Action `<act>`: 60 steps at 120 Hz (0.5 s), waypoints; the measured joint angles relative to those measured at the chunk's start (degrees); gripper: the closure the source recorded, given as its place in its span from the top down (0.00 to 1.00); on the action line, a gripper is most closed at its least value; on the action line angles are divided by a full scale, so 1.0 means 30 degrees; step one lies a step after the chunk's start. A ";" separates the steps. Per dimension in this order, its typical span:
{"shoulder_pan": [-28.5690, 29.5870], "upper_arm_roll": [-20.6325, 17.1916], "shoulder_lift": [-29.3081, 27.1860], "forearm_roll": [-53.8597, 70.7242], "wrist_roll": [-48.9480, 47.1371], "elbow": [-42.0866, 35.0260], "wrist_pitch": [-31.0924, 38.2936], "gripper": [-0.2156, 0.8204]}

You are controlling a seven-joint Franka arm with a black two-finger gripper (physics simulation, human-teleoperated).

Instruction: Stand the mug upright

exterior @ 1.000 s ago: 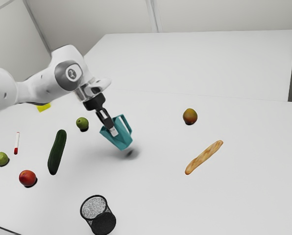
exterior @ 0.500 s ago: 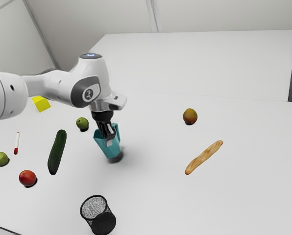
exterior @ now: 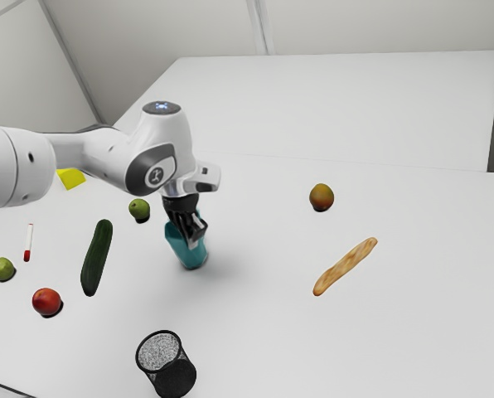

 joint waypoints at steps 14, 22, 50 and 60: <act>-0.0144 -0.0020 -0.0231 0.0074 -0.0624 0.0051 0.0034 0.34; -0.0154 -0.0044 -0.0448 0.0094 -0.0908 0.0112 -0.0002 0.40; 0.0127 -0.0365 -0.1633 -0.0458 -0.1706 0.2167 -0.1234 0.63; -0.0832 0.0483 -0.1887 -0.0894 -0.2089 0.4875 -0.2740 0.68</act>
